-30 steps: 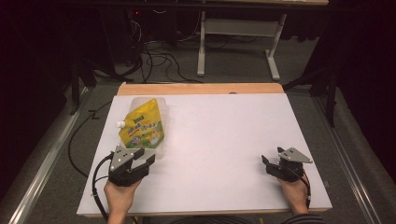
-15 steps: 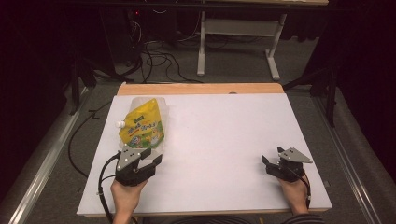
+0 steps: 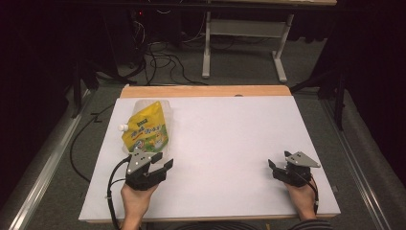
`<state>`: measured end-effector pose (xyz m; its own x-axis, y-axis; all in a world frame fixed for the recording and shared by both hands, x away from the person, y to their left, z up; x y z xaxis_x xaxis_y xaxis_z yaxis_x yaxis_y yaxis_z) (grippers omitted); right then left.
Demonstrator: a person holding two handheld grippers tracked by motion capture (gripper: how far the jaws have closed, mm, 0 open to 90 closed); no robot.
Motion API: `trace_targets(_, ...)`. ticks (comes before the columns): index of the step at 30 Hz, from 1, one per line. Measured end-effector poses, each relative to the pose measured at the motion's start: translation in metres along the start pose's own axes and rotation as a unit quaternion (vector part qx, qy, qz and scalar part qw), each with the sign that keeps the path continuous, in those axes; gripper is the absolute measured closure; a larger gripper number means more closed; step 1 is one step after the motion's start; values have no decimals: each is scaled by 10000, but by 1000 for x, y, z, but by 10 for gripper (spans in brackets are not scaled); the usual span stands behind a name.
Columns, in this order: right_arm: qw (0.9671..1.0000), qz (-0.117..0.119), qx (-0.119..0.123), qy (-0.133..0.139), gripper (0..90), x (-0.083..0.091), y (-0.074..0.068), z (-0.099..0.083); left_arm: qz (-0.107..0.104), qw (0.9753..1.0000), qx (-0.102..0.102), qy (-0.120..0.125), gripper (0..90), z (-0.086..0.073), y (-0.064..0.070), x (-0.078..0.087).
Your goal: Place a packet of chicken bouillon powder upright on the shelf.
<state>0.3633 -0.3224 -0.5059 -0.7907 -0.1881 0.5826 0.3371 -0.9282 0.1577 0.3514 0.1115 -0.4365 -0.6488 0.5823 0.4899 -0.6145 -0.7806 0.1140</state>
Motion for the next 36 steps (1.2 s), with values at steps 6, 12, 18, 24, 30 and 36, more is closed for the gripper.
trace_targets(6, 10000, 0, -10, -5, 295, 0, 0, 0, -63, 10000, -36, -36, 509, 0, 5, -6)
trace_targets(12, 10000, 2, -16, -3, 295, 0, 0, 0, -128, 9999, -71, -73, 509, 0, 11, -12)
trace_targets(18, 10000, -1, -11, -3, 295, 0, 0, 0, -183, 9997, -109, -108, 508, 1, 17, -20)
trace_targets(24, 10000, -3, -8, -2, 295, 0, 0, 0, -186, 9995, -190, -184, 507, 0, 23, -32)
trace_targets(30, 10000, -3, -7, -3, 295, 0, 0, 0, -190, 9991, -258, -269, 505, -4, 29, -45)
trace_targets(36, 10000, 2, -6, 0, 295, 0, 0, 0, -190, 9989, -268, -324, 504, -7, 32, -57)
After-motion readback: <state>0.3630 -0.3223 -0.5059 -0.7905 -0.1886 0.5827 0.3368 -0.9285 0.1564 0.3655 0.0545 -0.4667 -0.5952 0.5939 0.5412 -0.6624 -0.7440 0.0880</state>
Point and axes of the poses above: each handheld gripper's, and its own axes: x roughly backward along the jaws, z roughly out of its top, y roughly to its right, the point moved 5 cm from there along -x, roughly forward along the jaws, and after that the axes turned 3 degrees about -y, right-handed, at the moved point
